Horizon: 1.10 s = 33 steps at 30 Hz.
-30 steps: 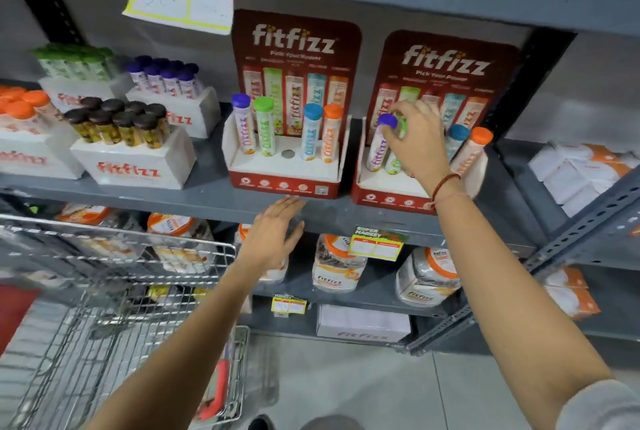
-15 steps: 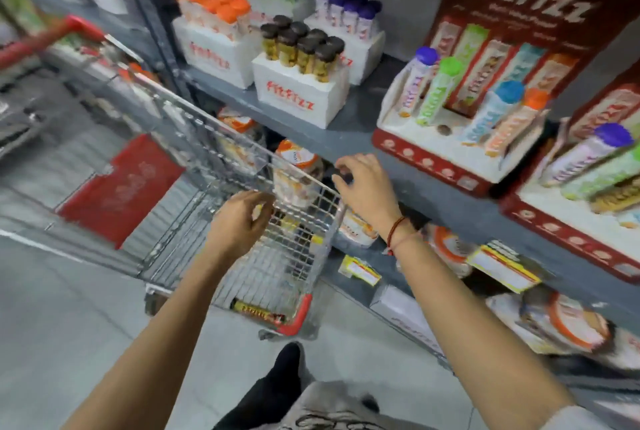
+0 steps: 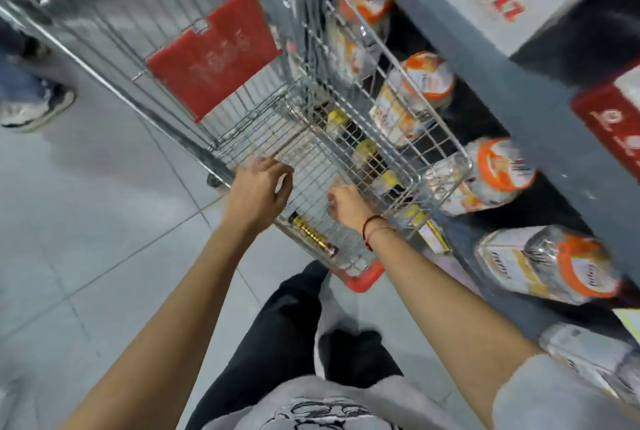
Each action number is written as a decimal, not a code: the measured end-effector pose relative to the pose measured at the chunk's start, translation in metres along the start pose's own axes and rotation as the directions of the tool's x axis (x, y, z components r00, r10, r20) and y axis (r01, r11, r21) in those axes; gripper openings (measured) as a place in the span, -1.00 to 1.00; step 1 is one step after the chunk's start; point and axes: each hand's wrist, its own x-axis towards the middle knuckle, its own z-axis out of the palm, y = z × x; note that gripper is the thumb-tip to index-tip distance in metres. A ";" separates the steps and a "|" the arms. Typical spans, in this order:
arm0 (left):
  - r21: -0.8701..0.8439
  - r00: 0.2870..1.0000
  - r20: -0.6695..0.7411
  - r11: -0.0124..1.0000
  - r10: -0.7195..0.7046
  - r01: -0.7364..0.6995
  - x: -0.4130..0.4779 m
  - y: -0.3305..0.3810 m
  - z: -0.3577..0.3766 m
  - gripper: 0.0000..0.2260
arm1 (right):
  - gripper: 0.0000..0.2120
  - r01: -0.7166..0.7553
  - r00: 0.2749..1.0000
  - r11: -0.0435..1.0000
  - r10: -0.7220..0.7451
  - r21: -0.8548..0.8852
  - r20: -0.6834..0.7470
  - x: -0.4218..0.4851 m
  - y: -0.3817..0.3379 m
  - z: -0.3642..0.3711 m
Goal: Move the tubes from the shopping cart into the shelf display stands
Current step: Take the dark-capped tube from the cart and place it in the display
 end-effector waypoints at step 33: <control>0.120 0.987 -0.161 0.992 -0.020 0.039 -0.002 -0.018 0.019 -0.90 | -0.90 0.029 0.995 0.997 -0.023 -0.065 0.093 0.032 0.018 0.029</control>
